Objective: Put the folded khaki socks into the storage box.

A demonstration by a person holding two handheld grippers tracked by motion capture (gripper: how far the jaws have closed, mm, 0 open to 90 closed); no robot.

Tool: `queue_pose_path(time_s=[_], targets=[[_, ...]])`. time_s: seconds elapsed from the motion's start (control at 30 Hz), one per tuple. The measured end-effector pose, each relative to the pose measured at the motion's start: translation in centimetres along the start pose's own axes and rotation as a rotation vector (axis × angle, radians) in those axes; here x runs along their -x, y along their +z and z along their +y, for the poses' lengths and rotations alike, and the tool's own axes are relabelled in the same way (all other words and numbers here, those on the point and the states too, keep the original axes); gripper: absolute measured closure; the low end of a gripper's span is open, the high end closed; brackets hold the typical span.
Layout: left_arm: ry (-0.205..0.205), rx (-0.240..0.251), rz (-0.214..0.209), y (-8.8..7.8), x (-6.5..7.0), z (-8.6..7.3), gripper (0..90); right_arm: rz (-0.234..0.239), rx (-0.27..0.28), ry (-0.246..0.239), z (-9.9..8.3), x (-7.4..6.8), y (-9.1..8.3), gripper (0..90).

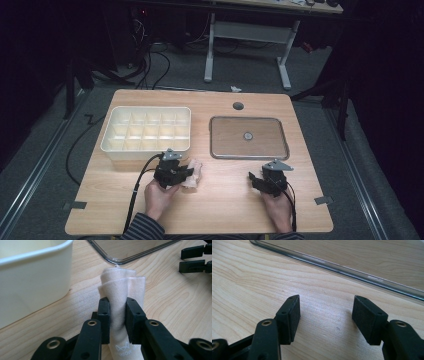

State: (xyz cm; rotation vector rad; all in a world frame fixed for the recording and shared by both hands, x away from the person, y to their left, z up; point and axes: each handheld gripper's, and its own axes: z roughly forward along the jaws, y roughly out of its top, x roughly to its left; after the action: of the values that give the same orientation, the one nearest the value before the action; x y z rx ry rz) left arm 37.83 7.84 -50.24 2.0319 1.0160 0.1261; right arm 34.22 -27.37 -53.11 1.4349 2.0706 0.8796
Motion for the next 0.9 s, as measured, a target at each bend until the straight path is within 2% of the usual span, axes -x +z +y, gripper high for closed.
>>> queue_pose_path(time_s=[0.27, 0.67, 0.9], targets=[[0.007, 0.001, 0.011, -0.3, -0.1, 0.0, 76.3, 0.000, 0.000, 0.000, 0.0, 0.0, 0.0, 39.8], [0.009, 0.011, 0.004, -1.2, -0.2, 0.1, 76.3, 0.000, 0.000, 0.000, 0.0, 0.0, 0.0, 39.7], [-0.001, 0.025, 0.006, -2.1, -0.5, 0.1, 76.3, 0.001, 0.000, -0.001, 0.0, 0.0, 0.0, 39.5]])
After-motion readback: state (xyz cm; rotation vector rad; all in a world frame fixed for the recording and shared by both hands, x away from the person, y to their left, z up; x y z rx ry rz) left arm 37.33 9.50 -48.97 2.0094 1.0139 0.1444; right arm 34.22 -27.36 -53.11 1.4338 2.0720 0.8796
